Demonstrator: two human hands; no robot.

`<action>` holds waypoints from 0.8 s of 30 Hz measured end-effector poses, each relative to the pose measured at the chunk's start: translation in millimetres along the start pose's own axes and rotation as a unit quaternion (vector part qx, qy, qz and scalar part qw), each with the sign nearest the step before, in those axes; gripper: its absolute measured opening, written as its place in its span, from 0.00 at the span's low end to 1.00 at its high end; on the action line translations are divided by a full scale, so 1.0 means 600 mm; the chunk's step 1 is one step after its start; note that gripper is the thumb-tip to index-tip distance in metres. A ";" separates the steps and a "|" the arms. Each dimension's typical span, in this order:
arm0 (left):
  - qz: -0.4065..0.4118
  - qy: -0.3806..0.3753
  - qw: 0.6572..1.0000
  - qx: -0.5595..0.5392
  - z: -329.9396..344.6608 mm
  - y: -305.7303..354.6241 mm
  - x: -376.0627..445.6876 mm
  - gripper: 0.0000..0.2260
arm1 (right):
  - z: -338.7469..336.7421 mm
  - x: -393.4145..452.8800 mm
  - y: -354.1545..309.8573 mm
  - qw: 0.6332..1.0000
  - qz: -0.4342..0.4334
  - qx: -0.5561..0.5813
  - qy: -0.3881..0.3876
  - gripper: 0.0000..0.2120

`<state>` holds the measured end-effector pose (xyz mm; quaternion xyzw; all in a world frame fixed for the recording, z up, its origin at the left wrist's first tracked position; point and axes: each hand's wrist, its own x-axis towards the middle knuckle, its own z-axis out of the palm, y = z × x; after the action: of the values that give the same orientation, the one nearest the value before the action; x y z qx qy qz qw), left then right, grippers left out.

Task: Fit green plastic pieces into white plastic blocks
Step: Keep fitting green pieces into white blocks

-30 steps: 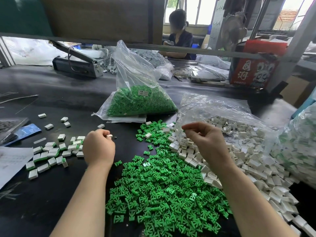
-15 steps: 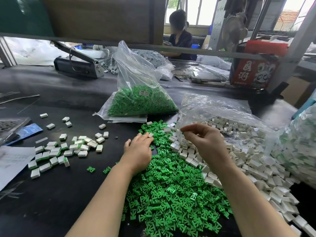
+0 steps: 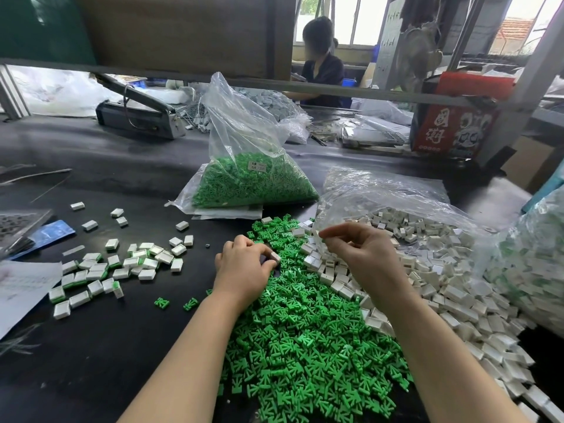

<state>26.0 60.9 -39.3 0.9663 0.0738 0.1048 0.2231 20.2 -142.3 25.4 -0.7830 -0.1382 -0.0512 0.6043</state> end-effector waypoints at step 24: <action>0.121 0.045 0.929 -0.347 -0.041 0.064 -0.027 0.07 | 0.000 0.002 0.006 0.999 0.019 0.028 -0.021 0.06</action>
<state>8.1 33.6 -3.6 0.8245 -0.0751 0.1936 0.5265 22.5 -143.1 22.6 -0.7692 -0.1372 -0.0194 0.6238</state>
